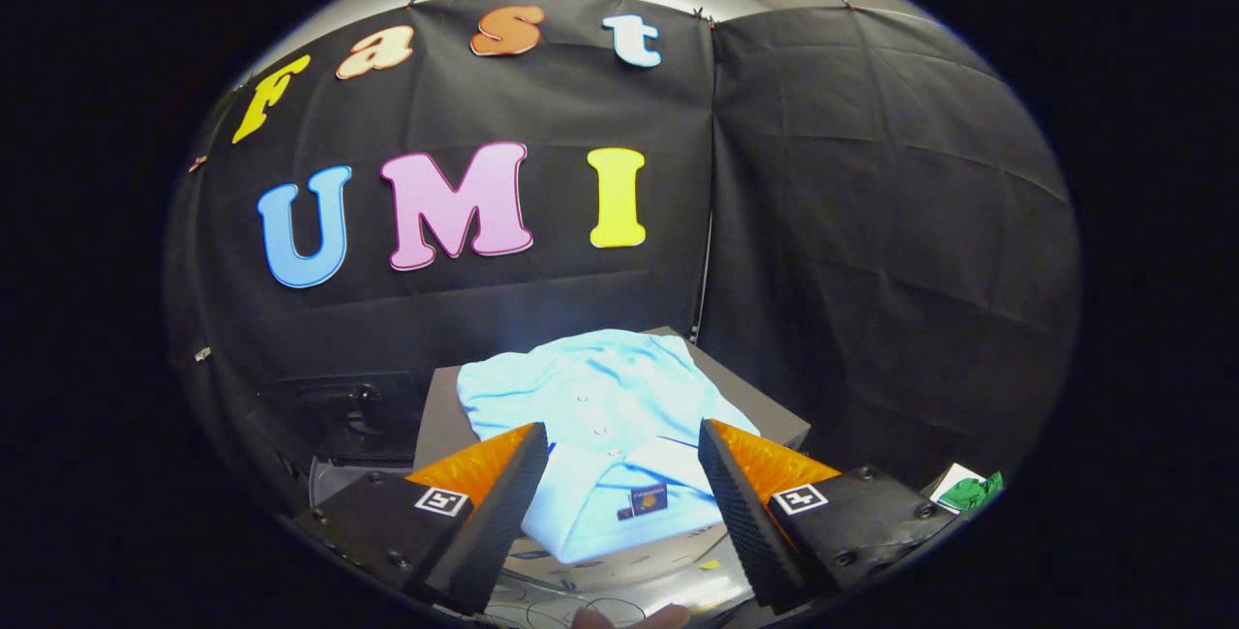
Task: Put the clothes into the washing machine and then close the washing machine lid.
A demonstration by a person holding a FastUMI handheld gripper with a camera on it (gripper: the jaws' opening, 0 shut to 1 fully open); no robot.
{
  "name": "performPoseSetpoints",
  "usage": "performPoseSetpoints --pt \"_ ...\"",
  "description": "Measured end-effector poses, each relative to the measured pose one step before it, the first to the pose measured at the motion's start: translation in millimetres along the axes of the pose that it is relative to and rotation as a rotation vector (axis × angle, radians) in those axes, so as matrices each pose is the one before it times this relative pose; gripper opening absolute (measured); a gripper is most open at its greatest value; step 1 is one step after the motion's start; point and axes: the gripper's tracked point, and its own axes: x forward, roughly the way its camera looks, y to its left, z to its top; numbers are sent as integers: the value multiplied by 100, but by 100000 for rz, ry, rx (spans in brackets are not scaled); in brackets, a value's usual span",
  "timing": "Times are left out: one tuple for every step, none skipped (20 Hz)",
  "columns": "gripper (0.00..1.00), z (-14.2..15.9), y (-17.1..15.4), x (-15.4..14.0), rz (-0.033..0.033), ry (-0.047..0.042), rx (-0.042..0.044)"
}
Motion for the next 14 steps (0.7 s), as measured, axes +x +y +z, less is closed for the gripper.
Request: performPoseSetpoints --pt "98 -145 300 1805 -324 4191 -2927" --pt "98 -157 58 1845 -756 4564 -3326" --pt "98 -252 334 1697 491 5597 -2575" --pt "98 -254 845 1675 2293 4413 -2188" --pt "98 -248 601 1831 2215 4170 -1249" --pt "98 -243 587 1621 3288 4604 -656" --pt "98 -154 1020 1322 5384 3046 -324" --pt "99 -538 452 1618 2725 3241 277" --pt "99 -802 -84 1018 804 3214 -191" --pt "99 -750 -79 235 1641 2815 -1099" --pt "99 795 30 652 879 -5676 762" --pt "99 -155 -119 -697 843 769 -284" --pt "99 425 59 98 -4 -2620 -39" --pt "99 -576 14 169 -710 138 -1487"
